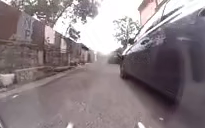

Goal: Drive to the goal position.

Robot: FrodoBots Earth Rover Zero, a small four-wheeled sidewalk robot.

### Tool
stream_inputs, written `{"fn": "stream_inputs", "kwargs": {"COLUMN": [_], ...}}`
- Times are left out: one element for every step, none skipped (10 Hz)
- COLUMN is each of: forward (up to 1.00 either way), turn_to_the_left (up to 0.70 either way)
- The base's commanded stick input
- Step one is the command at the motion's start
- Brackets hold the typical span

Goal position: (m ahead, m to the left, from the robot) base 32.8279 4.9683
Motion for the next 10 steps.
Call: {"fn": "stream_inputs", "kwargs": {"forward": [1.0, 1.0, 1.0, 1.0, 1.0, 1.0, 1.0, 1.0, 1.0, 1.0], "turn_to_the_left": [0.02, 0.02, 0.02, 0.02, 0.02, 0.02, 0.02, 0.02, 0.02, 0.02]}}
